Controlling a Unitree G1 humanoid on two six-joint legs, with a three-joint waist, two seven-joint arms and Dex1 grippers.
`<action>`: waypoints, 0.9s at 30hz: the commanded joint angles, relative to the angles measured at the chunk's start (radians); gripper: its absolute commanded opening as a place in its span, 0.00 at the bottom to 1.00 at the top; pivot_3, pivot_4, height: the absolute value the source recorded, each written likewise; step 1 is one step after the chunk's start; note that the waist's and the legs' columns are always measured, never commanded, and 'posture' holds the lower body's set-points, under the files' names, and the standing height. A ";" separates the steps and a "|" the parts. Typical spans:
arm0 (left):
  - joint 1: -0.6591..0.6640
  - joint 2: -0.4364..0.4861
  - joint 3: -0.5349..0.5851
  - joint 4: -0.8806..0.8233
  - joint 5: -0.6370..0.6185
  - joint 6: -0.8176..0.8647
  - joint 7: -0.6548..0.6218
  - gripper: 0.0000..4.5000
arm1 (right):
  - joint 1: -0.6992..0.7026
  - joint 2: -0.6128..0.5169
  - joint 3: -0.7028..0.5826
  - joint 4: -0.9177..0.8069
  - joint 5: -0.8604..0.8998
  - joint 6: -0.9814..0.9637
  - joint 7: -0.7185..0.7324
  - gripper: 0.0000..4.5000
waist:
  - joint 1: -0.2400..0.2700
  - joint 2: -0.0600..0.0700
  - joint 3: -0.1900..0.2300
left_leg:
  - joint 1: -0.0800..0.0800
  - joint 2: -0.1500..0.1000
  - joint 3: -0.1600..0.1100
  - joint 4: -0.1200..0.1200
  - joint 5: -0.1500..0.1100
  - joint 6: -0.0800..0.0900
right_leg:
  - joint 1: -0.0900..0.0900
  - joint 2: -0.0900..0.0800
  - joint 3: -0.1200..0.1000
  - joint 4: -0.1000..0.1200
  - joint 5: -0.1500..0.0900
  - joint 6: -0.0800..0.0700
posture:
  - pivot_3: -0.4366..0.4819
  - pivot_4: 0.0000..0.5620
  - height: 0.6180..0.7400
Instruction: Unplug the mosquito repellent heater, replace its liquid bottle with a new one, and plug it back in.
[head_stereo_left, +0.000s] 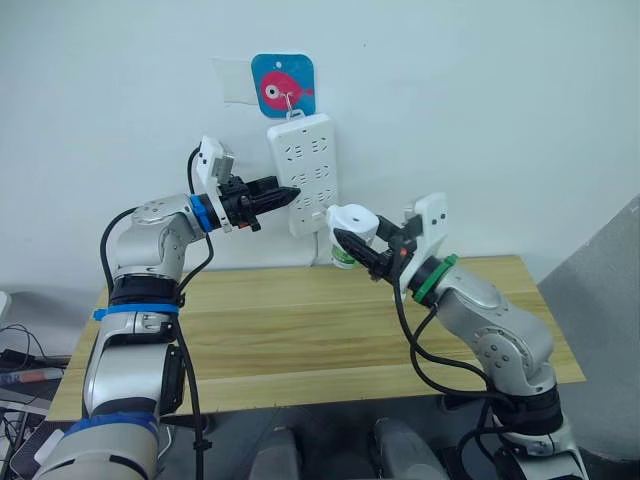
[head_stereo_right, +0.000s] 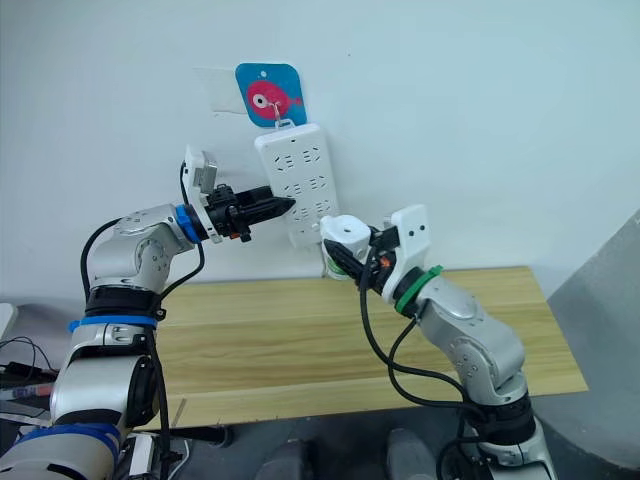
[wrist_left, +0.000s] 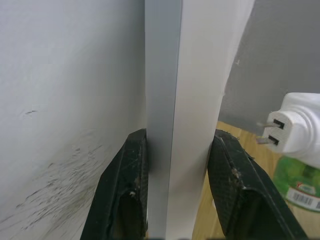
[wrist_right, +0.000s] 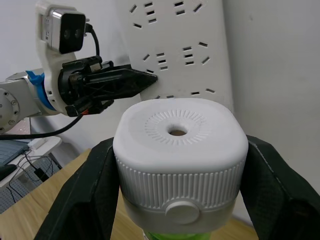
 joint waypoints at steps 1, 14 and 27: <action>-0.026 0.000 0.044 -0.045 -0.044 0.029 0.023 0.29 | -0.041 0.016 0.017 -0.002 -0.033 -0.026 0.006 0.65 | 0.000 0.000 0.000 | 0.000 0.000 0.000 0.000 0.000 0.000 | 0.000 0.000 0.000 0.001 0.000 0.000 | 0.39 0.18 1.00; -0.007 0.002 0.040 -0.089 -0.050 0.053 0.020 0.29 | -0.138 0.055 0.025 0.078 -0.156 -0.025 -0.027 0.65 | -0.002 0.000 0.000 | 0.000 -0.001 -0.001 0.001 0.005 -0.007 | -0.003 0.000 0.000 0.009 0.000 0.000 | 0.40 0.17 1.00; -0.011 -0.004 0.031 -0.083 -0.038 0.036 0.024 0.29 | -0.165 0.068 0.031 0.127 -0.233 -0.034 -0.008 0.65 | -0.002 0.000 0.000 | 0.000 -0.001 -0.001 0.001 0.005 -0.007 | -0.003 0.000 0.000 0.009 0.000 0.000 | 0.40 0.19 1.00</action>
